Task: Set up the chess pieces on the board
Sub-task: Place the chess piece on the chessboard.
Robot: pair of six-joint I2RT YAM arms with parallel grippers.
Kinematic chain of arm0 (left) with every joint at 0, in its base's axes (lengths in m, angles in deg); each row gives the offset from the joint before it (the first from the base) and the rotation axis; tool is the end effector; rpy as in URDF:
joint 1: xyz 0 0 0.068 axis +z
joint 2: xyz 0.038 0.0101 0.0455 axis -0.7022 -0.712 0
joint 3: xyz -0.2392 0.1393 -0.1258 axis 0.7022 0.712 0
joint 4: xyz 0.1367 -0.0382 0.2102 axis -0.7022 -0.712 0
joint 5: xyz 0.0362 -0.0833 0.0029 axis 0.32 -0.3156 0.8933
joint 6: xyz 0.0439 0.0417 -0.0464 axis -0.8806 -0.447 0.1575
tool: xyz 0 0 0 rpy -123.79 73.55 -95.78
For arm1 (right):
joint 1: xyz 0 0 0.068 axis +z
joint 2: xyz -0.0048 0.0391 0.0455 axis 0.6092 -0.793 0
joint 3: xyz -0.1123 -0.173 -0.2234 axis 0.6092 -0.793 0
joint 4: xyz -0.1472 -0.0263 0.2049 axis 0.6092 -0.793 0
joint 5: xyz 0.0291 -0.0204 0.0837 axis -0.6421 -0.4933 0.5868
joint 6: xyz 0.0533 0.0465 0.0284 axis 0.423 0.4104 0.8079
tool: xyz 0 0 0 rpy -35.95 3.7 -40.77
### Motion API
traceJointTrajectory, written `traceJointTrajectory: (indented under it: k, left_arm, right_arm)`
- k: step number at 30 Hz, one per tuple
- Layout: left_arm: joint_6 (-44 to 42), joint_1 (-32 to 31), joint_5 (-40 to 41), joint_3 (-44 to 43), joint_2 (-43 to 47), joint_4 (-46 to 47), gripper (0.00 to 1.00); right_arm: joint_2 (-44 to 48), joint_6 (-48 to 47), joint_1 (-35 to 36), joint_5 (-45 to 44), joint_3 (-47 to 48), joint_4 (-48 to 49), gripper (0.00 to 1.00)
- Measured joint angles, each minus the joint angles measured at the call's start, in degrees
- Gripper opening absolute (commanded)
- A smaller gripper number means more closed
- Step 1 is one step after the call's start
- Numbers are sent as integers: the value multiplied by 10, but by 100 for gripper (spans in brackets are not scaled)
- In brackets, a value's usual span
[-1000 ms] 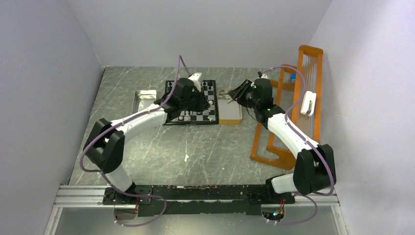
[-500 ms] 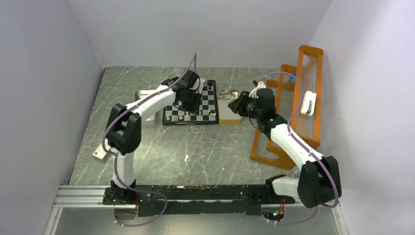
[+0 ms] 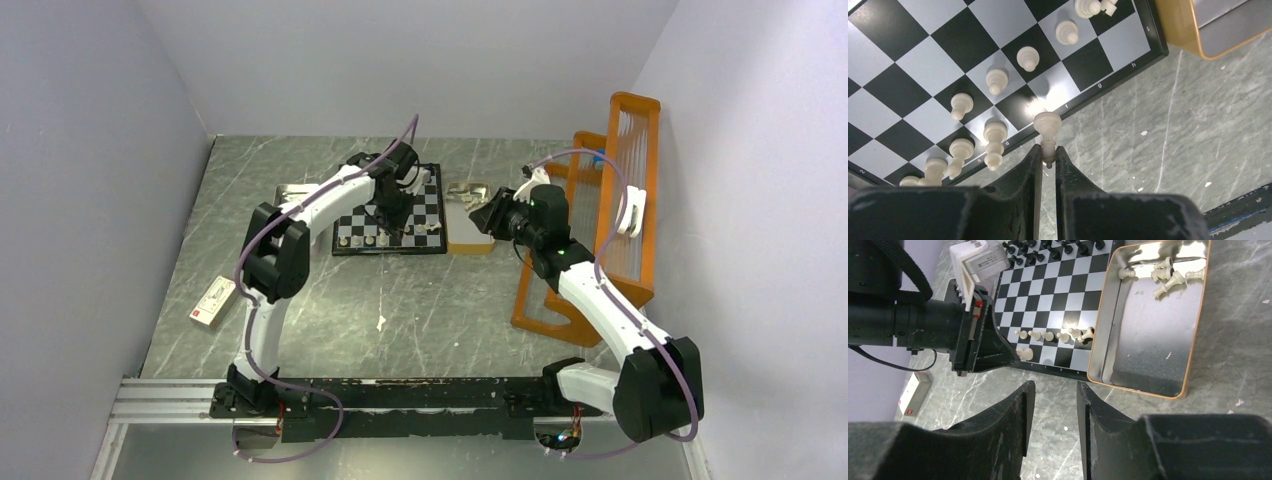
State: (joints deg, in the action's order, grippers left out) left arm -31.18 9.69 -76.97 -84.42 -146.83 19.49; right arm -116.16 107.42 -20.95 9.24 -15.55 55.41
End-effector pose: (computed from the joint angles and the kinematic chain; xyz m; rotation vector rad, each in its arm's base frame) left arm 0.3784 -0.2744 0.2234 0.6963 2.7495 -0.3585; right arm 0.2577 0.0921 0.2975 0.0642 2.0225 0.7395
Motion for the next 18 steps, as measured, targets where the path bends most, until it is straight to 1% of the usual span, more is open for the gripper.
traceJointTrajectory:
  k: [11,18]
  left_arm:
    - [-4,-22,27,-59,-63,-32,9]
    - [-4,-31,44,-76,-74,-43,12]
  right_arm:
    - [21,-6,0,-13,-6,-7,40]
    - [25,-12,0,-22,-7,-16,40]
